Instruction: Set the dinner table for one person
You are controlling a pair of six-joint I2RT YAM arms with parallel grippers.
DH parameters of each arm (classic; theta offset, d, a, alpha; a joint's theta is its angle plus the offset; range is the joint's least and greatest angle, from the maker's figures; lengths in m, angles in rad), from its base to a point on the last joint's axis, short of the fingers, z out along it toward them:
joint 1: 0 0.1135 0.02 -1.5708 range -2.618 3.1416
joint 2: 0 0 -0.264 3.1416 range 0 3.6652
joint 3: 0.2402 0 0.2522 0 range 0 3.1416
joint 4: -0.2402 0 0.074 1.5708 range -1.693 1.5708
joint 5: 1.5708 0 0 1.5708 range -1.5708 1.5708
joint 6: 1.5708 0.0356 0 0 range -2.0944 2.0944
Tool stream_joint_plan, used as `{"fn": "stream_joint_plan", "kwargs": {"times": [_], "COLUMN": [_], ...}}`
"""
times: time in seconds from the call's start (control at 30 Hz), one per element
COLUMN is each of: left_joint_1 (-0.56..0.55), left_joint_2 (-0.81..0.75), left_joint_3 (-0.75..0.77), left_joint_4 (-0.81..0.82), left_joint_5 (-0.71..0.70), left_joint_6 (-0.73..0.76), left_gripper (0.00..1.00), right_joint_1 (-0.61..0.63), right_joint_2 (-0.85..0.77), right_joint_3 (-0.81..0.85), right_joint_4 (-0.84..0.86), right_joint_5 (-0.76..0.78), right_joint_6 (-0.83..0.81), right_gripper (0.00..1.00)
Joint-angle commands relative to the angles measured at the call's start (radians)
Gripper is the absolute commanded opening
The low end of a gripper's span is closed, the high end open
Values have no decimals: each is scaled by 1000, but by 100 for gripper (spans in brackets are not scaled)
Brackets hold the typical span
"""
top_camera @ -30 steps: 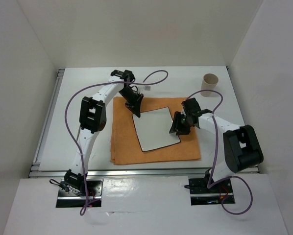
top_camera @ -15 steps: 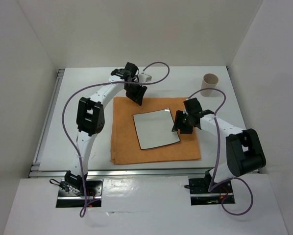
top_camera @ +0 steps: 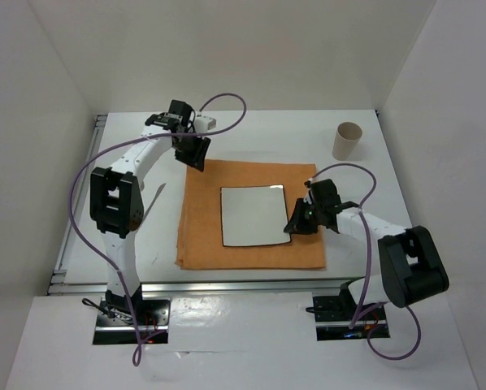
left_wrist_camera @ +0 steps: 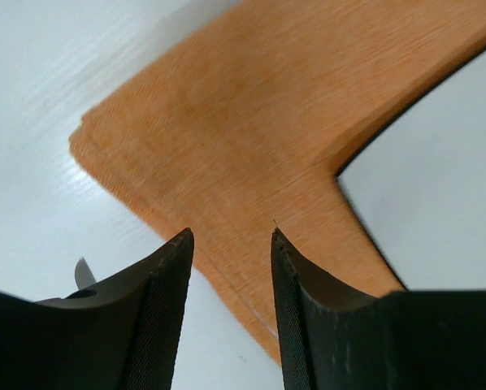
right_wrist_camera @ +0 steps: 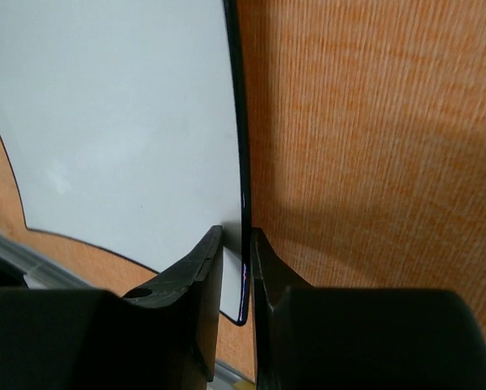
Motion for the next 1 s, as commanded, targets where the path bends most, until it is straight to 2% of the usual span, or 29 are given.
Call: {"fn": "stream_joint_plan", "kwargs": {"times": [0.0,0.13,0.3,0.6,0.8,0.97], "left_joint_1": [32,43,52,92,118,118], "left_joint_2": [-22,-42,-51,-42,-99,-79], "left_joint_3": [-49,-127,-185,-196,-247,-247], "left_joint_4": [5,35,55,43,66,66], "left_joint_5": [5,-25,-36,-15,-4,-4], "left_joint_6": [-21,-30,-39,-80,-81,-80], "left_gripper": [50,50,50,49,49,49], "right_joint_1": [1,1,1,1,1,1], "right_joint_2": [-41,-51,-51,72,-129,-150], "right_joint_3": [-65,-75,-96,-50,-102,-139], "right_joint_4": [16,39,100,122,134,197], "right_joint_5": [-70,-90,-162,-217,-213,-294], "right_joint_6": [-56,-67,-88,-142,7,116], "right_gripper": [8,0,0,0,0,0]}}
